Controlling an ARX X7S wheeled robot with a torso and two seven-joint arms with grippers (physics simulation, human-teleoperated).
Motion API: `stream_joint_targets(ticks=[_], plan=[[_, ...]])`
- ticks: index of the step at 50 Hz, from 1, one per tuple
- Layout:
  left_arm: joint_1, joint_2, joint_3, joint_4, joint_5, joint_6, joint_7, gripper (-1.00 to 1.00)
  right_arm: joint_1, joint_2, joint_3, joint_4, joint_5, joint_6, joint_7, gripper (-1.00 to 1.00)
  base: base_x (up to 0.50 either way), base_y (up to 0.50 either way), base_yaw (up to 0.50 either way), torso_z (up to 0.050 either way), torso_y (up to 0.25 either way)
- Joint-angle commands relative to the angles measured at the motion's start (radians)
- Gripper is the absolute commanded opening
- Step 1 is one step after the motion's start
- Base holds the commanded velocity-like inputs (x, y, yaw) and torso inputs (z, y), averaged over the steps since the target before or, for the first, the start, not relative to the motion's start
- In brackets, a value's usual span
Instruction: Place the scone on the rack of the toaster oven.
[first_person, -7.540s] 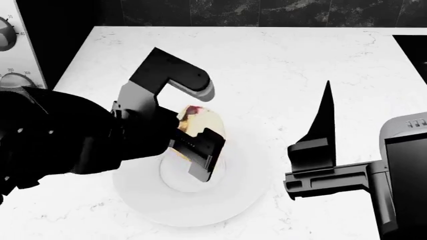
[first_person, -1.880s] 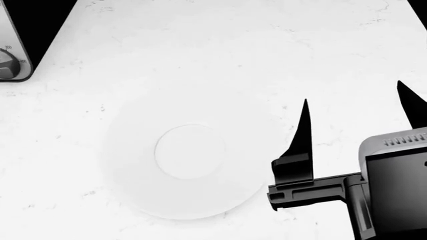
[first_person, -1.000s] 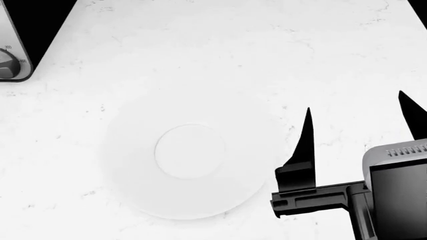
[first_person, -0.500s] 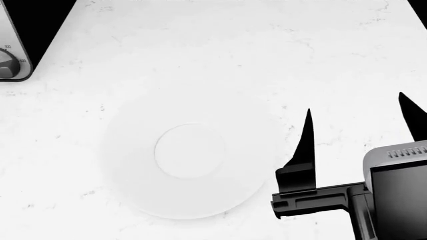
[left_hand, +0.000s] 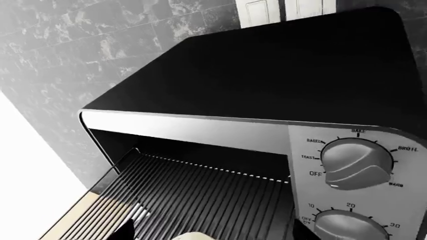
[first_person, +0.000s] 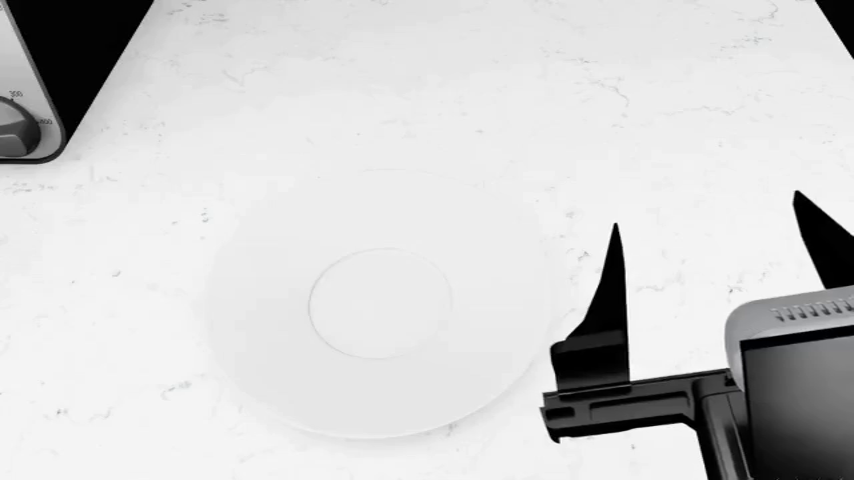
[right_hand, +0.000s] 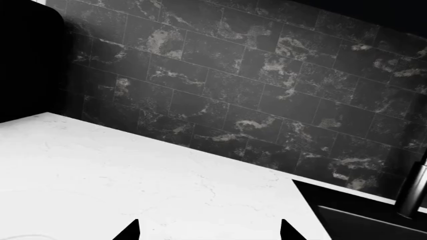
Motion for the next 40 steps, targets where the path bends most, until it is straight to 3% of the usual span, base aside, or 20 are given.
stream_joint_targets(ticks=[1, 14, 31, 40], plan=[[0.008, -0.035, -0.119, 0.182, -0.153, -0.054, -0.083, 1.0, 0.01, -0.028, 0.009, 0.027, -0.037, -0.013, -0.028, 1.0, 0.0, 0.0, 0.0, 0.0, 0.0], [0.138, -0.12, -0.235, 0.442, -0.421, -0.038, -0.26, 1.0, 0.023, -0.026, 0.007, 0.023, -0.023, -0.006, -0.017, 1.0, 0.0, 0.0, 0.0, 0.0, 0.0], [0.276, -0.193, -0.286, 0.735, -0.675, 0.044, -0.399, 1.0, 0.028, -0.034, -0.008, 0.032, -0.032, -0.01, -0.018, 1.0, 0.0, 0.0, 0.0, 0.0, 0.0], [0.378, -0.222, -0.299, 0.877, -0.757, 0.099, -0.417, 1.0, 0.013, -0.036, -0.014, 0.04, -0.047, -0.021, -0.023, 1.0, 0.0, 0.0, 0.0, 0.0, 0.0]])
